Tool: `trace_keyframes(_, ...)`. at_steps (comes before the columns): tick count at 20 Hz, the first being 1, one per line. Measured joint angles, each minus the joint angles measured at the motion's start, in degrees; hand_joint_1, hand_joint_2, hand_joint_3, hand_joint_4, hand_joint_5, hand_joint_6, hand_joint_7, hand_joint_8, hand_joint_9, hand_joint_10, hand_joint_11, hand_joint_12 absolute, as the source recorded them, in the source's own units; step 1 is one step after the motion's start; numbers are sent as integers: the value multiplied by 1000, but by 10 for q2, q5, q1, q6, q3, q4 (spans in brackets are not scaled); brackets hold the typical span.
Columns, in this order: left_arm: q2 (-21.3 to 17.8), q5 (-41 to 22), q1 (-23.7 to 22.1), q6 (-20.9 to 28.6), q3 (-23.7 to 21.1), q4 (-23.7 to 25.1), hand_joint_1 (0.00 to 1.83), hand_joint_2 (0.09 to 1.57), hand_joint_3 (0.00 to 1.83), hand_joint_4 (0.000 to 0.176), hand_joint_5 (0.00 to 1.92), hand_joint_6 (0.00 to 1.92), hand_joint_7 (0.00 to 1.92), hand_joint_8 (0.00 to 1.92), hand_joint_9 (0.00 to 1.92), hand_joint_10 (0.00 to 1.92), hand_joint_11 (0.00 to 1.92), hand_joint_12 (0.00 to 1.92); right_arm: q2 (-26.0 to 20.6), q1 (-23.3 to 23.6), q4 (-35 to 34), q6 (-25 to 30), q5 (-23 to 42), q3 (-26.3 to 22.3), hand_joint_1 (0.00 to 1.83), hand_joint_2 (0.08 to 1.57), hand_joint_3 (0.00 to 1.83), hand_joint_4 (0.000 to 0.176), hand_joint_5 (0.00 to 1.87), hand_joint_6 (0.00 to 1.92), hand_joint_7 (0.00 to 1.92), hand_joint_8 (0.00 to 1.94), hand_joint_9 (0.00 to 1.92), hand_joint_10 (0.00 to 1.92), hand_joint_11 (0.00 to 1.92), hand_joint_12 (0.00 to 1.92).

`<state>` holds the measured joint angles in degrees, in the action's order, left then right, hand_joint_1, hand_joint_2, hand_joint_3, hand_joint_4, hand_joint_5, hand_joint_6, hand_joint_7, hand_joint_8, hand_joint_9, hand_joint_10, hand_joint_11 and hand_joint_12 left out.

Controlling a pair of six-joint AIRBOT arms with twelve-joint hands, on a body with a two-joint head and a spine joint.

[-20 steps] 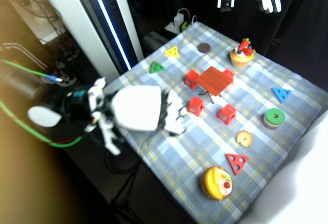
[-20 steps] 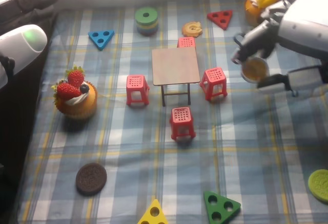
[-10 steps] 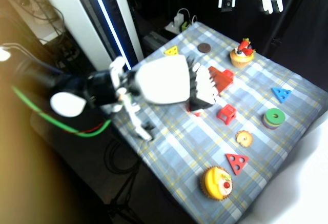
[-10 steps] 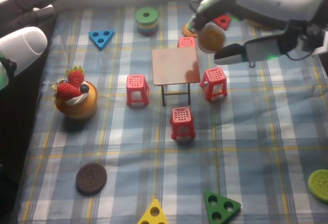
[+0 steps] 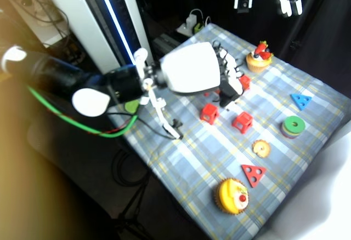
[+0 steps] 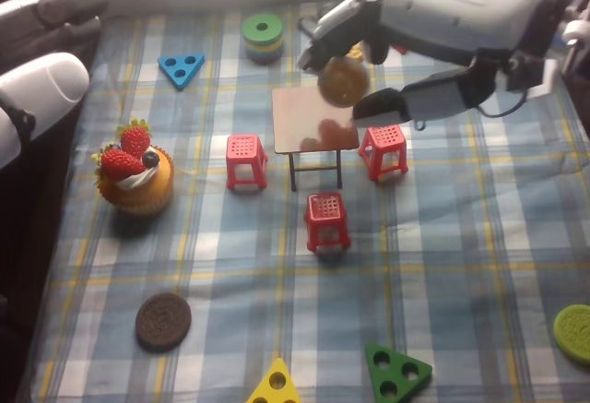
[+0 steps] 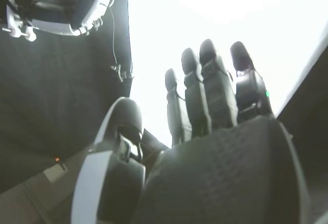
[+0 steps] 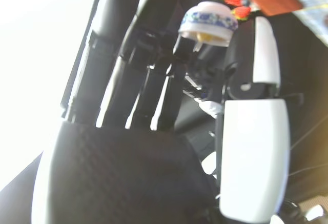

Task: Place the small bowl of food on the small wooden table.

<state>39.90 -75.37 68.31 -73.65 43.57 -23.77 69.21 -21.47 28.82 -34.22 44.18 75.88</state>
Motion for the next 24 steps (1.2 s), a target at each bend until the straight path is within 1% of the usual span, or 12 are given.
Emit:
trace_keyframes(3,0,1,-1,0,0,1,301,1383,0,109,458,3,481,1,422,0,0,479,2,0,2,0,0,1,1266,1047,1,0,1089,673,1201,766,1237,624,984,1358)
trace_keyframes(4,0,1,-1,0,0,1,292,1379,0,107,461,2,491,2,433,3,0,549,2,0,3,0,-1,2,1250,1050,1,0,1058,807,1212,660,1241,450,857,1254)
trace_keyframes(7,0,1,-1,2,0,2,248,1378,0,113,455,0,484,0,428,0,0,552,5,0,4,0,-4,4,1246,1053,1,0,1065,768,1189,719,1238,380,762,1301)
trace_keyframes(9,0,1,-1,3,1,2,265,1374,0,115,455,2,490,2,432,1,0,547,5,0,7,0,-6,5,1217,1102,2,14,952,964,1064,908,1056,312,571,1346)
trace_keyframes(10,0,1,-1,3,1,0,267,1378,1,105,455,2,494,3,433,2,0,550,5,0,7,0,-8,5,1092,1099,0,64,987,955,979,453,1009,235,526,1263)
trace_keyframes(11,0,1,-1,3,1,0,259,1380,1,105,439,1,490,1,424,1,0,525,5,0,7,0,-8,5,1024,1021,0,0,866,408,969,206,974,164,514,1211)
trace_keyframes(12,0,1,-1,3,1,0,268,1381,1,98,437,1,491,1,424,1,0,513,5,0,7,0,-9,5,994,1000,0,0,889,155,981,80,958,107,507,1209)
trace_keyframes(13,0,1,-1,3,1,2,286,1383,0,87,424,0,491,0,435,4,0,497,5,0,7,0,-9,6,984,994,0,0,911,40,923,5,908,35,491,1131)
trace_keyframes(19,0,0,-1,6,1,2,269,1388,1,78,424,2,481,0,433,1,0,466,5,0,8,0,-14,6,1083,954,0,0,926,10,890,2,871,2,456,1025)
trace_keyframes(22,0,0,-1,7,1,2,276,1386,0,78,427,1,488,2,441,3,0,492,5,0,7,0,-19,6,1066,943,0,0,937,9,903,4,879,4,412,988)
trace_keyframes(23,0,0,-1,7,1,2,257,1388,1,87,413,0,477,1,430,1,0,508,5,0,7,0,-20,6,1028,935,0,28,950,6,908,2,912,11,433,1067)
trace_keyframes(24,0,0,-1,11,1,2,261,1388,1,77,427,3,481,1,431,1,0,438,5,0,7,0,-21,6,1044,951,0,0,905,0,918,1,896,1,399,1148)
